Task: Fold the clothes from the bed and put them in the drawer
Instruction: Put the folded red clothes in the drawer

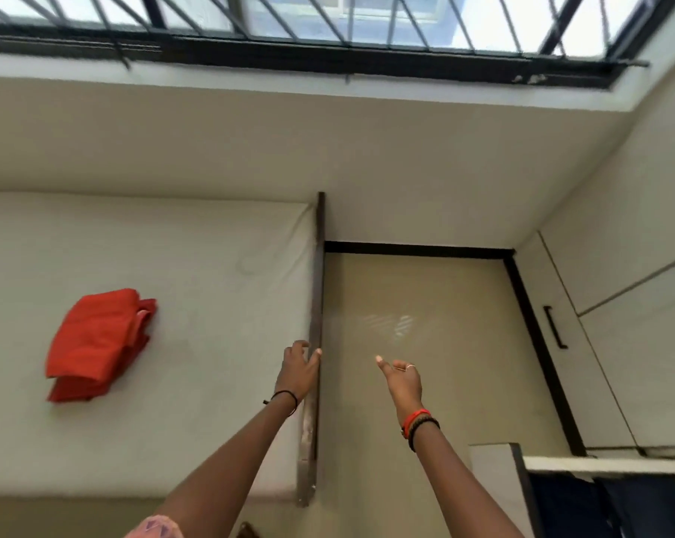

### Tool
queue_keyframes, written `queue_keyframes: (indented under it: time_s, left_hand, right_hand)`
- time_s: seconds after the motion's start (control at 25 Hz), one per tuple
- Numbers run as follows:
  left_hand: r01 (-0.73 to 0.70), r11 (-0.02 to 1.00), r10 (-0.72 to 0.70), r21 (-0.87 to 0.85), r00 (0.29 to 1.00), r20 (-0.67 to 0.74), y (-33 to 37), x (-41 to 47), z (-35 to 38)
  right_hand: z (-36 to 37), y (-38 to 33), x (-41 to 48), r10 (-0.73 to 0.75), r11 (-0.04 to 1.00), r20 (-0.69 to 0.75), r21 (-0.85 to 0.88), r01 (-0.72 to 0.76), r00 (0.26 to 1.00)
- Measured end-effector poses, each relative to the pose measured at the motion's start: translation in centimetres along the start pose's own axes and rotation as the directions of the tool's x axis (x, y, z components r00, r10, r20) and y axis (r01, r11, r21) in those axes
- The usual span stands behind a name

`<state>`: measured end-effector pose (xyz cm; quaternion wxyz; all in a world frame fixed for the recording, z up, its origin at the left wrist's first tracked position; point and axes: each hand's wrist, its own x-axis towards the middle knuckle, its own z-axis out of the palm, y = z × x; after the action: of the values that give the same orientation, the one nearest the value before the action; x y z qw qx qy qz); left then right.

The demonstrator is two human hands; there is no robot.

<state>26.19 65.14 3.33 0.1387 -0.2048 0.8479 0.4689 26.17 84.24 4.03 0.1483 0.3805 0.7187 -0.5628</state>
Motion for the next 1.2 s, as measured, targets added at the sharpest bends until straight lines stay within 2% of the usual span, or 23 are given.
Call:
queue_keyframes:
  time_s: [0.24,0.44,0.68,1.0,1.2]
  left_hand:
    - [0.091,0.987,-0.109,-0.136,0.985,-0.134,-6.4,2.7,-13.4]
    - [0.162,0.957,-0.221,-0.241,0.944,-0.245,-11.9,4.1,-20.9]
    - [0.218,0.921,-0.322,-0.323,0.893,-0.315,-17.5,5.5,-26.0]
    - [0.290,0.872,-0.435,-0.394,0.829,-0.352,-21.2,10.7,-31.2]
    - [0.314,0.861,-0.457,-0.401,0.823,-0.336,-22.9,13.7,-33.6]
  right_hand:
    - [15.0,-3.9,-4.1,-0.055,0.997,0.122,-0.049,0.061,0.991]
    - [24.4,-4.9,-7.0,-0.072,0.991,0.261,-0.092,0.099,0.963]
    - [31.1,-5.4,-8.3,-0.044,0.976,0.345,-0.184,0.114,0.937]
    - [39.1,-7.6,-7.6,0.046,0.963,0.450,-0.257,0.080,0.892]
    - [44.2,-7.9,-7.4,0.113,0.949,0.504,-0.310,0.057,0.856]
